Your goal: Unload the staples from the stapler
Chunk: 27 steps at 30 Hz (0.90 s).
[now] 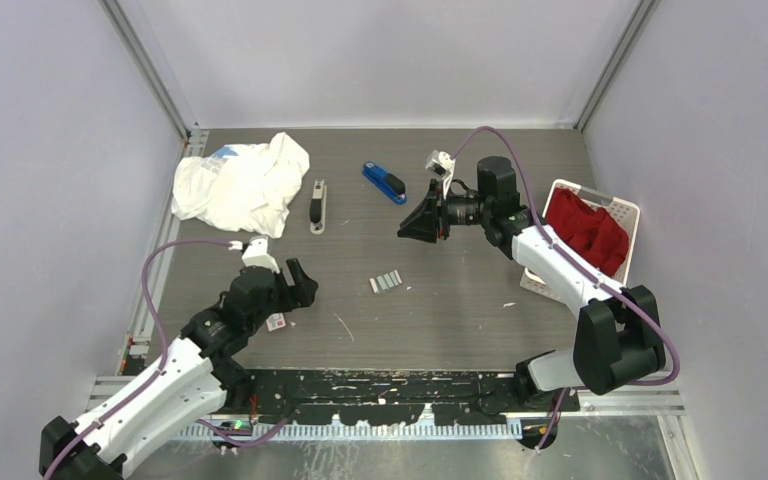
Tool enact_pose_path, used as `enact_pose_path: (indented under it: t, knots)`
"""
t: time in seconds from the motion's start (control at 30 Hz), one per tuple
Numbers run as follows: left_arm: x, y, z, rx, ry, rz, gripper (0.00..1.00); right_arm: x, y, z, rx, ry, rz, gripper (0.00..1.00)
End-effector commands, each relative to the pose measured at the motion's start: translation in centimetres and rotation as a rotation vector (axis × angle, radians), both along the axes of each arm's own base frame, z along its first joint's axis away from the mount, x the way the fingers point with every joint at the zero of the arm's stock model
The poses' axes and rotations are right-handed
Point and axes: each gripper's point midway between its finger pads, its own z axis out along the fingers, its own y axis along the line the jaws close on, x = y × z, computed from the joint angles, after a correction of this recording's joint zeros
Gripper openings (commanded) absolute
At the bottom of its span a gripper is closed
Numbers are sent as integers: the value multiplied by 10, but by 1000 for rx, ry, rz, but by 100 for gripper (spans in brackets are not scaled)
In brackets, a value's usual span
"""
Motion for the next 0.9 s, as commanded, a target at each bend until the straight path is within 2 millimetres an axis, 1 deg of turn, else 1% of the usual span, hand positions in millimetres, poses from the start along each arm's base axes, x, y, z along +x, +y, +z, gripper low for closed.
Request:
enact_pose_path:
  t: [0.0, 0.07, 0.13, 0.23, 0.37, 0.5, 0.57, 0.77, 0.87]
  knots:
    - [4, 26, -8, 60, 18, 146, 81, -1, 0, 10, 21, -47, 14, 34]
    - [5, 33, -12, 72, 25, 193, 85, -1, 0, 10, 22, -48, 15, 34]
    - [6, 39, -15, 93, 33, 226, 87, -1, 0, 11, 22, -49, 15, 34]
    - [5, 49, -22, 128, 67, 287, 94, -1, 0, 10, 22, -47, 15, 34]
    - [4, 62, -25, 175, 109, 368, 100, -1, 1, 10, 22, -47, 15, 34]
    - [3, 74, -29, 203, 133, 441, 99, -1, 1, 9, 21, -44, 16, 34]
    - [3, 77, -35, 198, 144, 462, 99, -1, 1, 8, 20, -42, 16, 34]
    - [-3, 96, -55, 146, 223, 590, 99, -2, 1, 9, 21, -44, 17, 34]
    - [-7, 94, -63, 134, 277, 615, 92, -1, 0, 9, 21, -43, 16, 34]
